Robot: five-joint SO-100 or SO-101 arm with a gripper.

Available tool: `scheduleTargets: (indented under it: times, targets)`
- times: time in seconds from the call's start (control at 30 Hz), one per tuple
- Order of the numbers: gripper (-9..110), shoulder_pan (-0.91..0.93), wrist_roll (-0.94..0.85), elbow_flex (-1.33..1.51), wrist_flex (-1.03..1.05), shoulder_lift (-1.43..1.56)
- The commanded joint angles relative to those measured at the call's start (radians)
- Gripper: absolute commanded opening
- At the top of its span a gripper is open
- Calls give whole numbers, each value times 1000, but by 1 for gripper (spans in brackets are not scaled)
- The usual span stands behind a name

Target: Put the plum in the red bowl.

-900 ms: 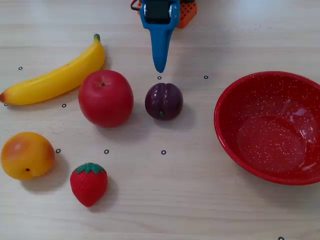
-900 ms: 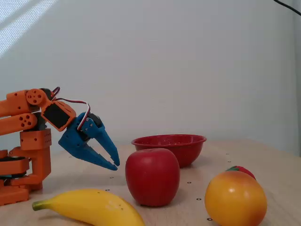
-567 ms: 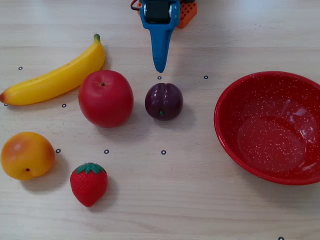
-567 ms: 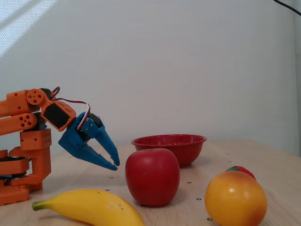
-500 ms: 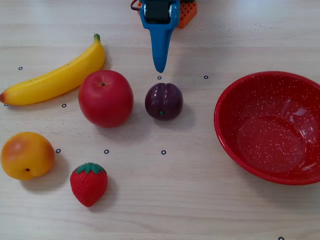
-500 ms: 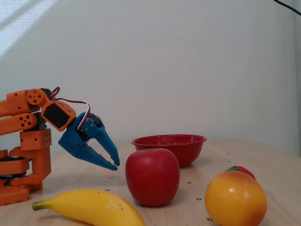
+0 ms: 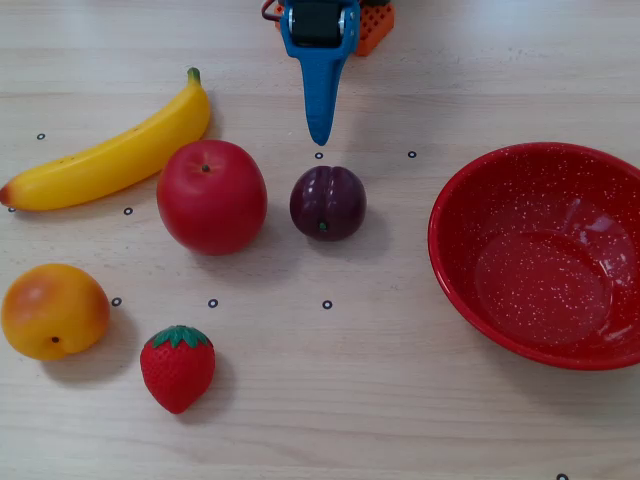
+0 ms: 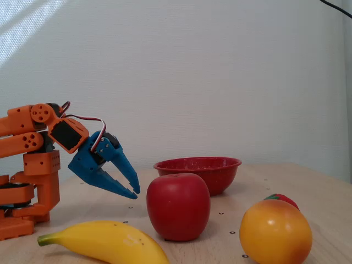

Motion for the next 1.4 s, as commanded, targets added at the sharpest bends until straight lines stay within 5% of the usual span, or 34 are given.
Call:
scheduleTargets:
  times: [0.0, 0.33, 0.7, 1.0, 1.37]
  targets:
    - [0, 69, 72, 2, -6, 11]
    - [0, 67, 100, -28, -58, -78]
    - [0, 81, 126, -403, -26, -520]
    - [3, 57, 143, -1097, 399, -1111]
    - [9, 58, 138, -1457, 575, -1431]
